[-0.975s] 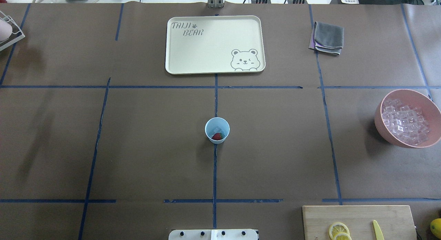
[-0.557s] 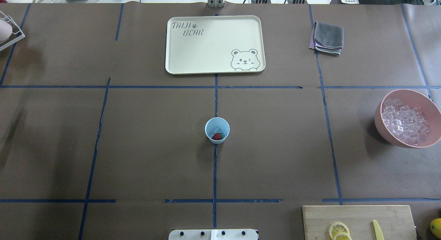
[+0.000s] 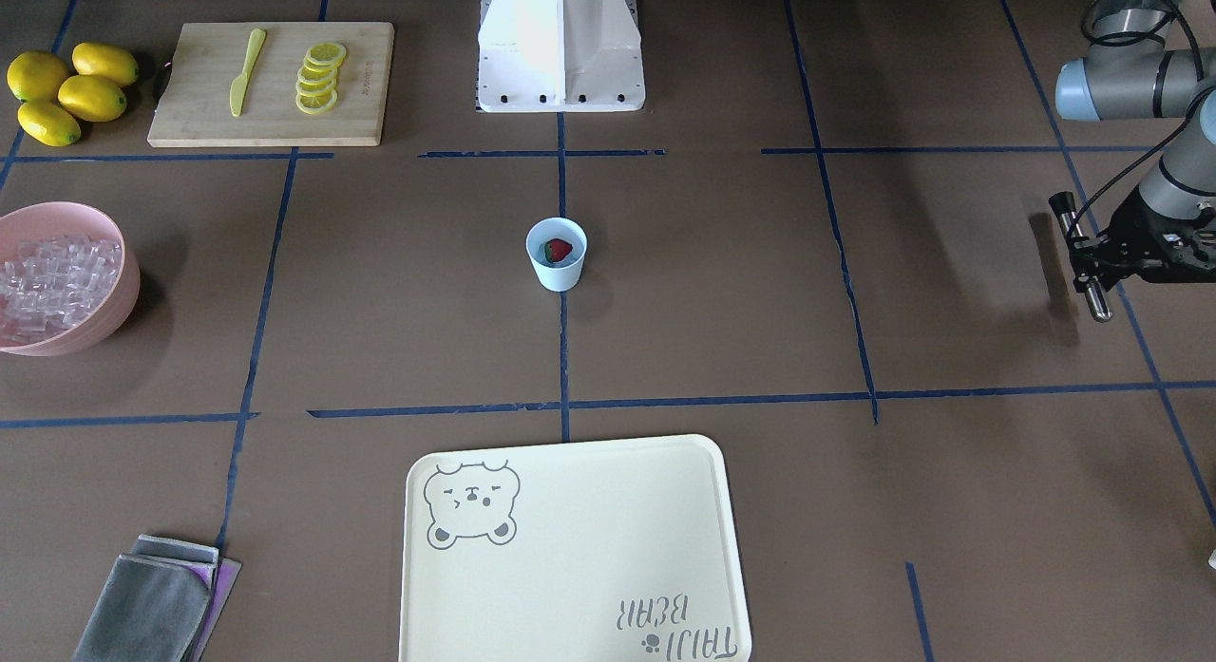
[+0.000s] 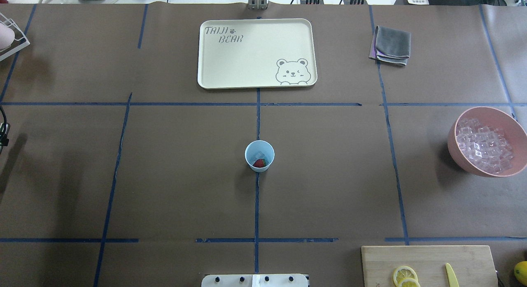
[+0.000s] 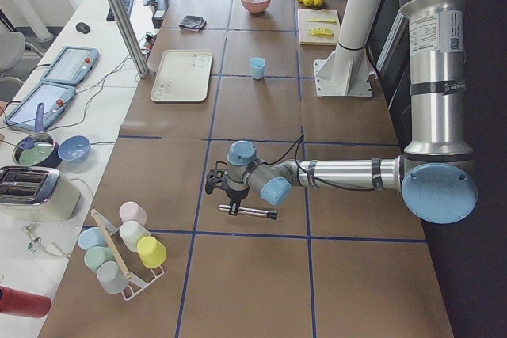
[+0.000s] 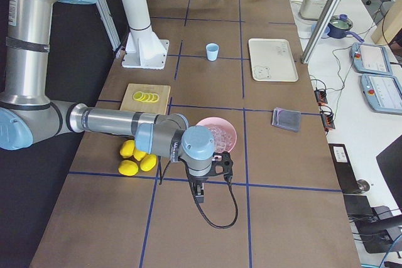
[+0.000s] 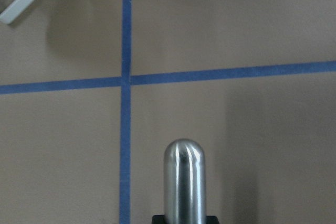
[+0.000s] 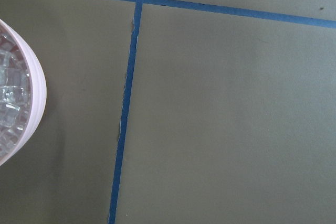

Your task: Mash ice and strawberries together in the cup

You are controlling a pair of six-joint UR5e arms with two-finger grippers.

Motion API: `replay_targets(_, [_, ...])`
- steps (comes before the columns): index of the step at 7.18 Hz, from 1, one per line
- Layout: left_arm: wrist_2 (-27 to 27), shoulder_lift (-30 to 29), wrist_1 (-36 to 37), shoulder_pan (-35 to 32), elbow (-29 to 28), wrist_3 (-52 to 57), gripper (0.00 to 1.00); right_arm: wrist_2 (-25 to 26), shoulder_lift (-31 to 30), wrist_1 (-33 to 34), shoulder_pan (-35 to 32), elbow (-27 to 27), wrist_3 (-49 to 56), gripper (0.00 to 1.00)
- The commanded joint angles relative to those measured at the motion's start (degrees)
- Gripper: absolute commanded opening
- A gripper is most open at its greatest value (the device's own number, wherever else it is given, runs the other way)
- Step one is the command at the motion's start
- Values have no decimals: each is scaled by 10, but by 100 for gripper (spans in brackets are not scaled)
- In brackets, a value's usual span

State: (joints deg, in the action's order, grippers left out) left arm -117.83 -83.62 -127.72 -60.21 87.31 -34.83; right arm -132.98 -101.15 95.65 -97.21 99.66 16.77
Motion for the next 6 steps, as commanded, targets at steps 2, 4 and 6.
replay_targets(2, [-14, -6, 0, 2, -3, 11, 100, 0, 0, 1, 0, 4, -1, 100])
replay_targets(4, [-99, -5, 44, -52, 15, 104, 100, 0, 1, 0, 0, 4, -1, 100])
replay_targets(6, [-122, -6, 280, -203, 112, 332, 100, 0, 2, 0, 0, 5, -1, 100])
